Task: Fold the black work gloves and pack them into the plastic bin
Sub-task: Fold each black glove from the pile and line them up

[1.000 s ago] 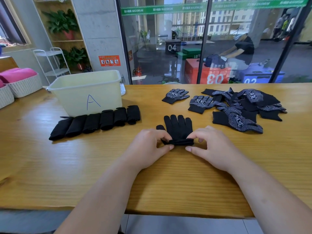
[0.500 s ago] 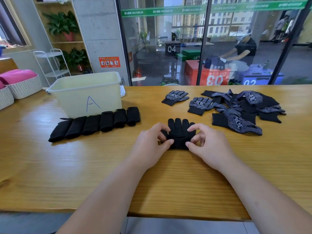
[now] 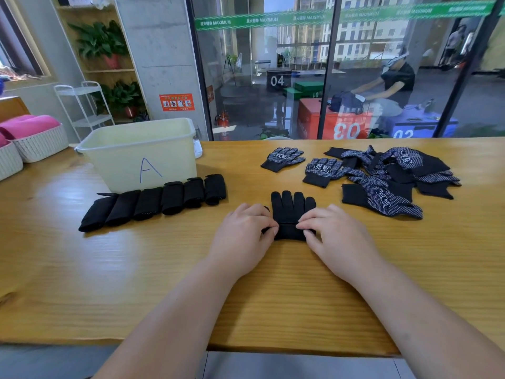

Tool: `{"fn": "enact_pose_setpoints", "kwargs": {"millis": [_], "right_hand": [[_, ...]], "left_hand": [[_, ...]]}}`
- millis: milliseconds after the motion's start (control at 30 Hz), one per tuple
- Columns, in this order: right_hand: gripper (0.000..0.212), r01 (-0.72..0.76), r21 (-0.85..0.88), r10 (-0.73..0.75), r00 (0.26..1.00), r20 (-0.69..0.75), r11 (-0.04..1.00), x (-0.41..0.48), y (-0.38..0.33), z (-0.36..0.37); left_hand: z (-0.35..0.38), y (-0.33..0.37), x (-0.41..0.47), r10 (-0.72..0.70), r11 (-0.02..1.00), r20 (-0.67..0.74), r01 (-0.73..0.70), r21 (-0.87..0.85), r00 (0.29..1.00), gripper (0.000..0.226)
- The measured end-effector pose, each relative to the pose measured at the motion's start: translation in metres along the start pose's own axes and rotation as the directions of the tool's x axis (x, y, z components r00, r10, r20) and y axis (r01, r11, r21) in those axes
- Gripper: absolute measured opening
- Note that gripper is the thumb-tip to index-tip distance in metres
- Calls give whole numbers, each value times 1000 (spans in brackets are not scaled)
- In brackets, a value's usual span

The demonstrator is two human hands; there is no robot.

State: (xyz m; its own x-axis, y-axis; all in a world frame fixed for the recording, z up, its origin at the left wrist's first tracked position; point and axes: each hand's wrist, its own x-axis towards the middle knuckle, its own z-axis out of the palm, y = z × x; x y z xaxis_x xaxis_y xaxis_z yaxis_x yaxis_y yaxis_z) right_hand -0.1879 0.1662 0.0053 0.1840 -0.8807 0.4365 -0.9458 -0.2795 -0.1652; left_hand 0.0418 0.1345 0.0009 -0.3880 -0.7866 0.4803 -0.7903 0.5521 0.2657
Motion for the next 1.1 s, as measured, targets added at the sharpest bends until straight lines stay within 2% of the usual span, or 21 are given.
{"fn": "enact_pose_setpoints", "kwargs": {"millis": [167, 400, 533, 667, 833, 1033, 1100], "right_hand": [[30, -6, -29, 6, 1000, -1, 1000, -2, -3, -4], [46, -24, 3, 24, 997, 74, 1000, -1, -1, -7], [38, -105, 159, 98, 994, 48, 982, -2, 3, -4], [24, -199, 311, 193, 980, 50, 929, -1, 12, -2], [18, -244, 523, 229, 969, 95, 816, 2, 16, 0], [19, -273, 557, 269, 959, 91, 784, 3, 14, 3], [21, -282, 528, 296, 953, 61, 801, 5, 12, 5]], "left_hand": [[-5, 5, -1, 30, 996, 97, -38, 77, 995, 42], [-8, 6, 0, -11, 998, 70, 7, 57, 997, 34], [-11, 7, -1, -91, 993, 37, 94, -75, 995, 30], [-9, 2, -2, -143, 965, 94, 160, -206, 985, 39], [-11, 0, -1, -242, 895, 94, 260, -361, 966, 33], [-12, 3, -1, -277, 873, 105, 296, -389, 955, 32], [-11, 5, 0, -280, 884, 99, 297, -362, 955, 32]]}}
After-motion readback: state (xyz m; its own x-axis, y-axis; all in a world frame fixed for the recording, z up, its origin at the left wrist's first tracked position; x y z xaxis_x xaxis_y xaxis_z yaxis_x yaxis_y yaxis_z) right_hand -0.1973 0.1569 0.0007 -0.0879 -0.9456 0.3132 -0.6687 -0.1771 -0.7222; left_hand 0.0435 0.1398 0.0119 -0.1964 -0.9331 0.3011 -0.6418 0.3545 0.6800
